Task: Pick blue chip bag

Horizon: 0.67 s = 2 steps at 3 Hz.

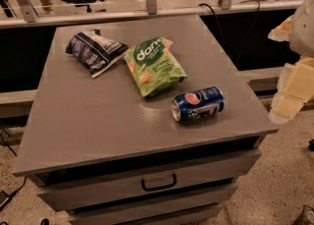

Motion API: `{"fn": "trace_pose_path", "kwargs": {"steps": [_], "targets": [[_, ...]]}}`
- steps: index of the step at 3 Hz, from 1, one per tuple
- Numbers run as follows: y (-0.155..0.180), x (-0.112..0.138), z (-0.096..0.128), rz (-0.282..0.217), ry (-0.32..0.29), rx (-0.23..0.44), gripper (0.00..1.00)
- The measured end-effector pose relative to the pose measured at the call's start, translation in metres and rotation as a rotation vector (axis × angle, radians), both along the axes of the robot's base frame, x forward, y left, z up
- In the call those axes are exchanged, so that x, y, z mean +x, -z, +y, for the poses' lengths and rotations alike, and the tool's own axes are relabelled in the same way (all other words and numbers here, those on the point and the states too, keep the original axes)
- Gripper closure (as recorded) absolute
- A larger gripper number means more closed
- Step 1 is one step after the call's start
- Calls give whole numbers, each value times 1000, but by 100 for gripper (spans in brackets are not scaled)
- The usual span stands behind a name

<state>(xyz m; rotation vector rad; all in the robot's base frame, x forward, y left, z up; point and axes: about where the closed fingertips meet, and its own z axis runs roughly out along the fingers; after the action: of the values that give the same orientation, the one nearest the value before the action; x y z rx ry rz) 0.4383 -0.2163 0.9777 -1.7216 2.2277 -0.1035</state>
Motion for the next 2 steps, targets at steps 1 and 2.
{"fn": "trace_pose_path", "kwargs": {"steps": [1,2], "targets": [[0,0,0,0,0,0,0],[1,9,6,-16,-25,15,0]]}}
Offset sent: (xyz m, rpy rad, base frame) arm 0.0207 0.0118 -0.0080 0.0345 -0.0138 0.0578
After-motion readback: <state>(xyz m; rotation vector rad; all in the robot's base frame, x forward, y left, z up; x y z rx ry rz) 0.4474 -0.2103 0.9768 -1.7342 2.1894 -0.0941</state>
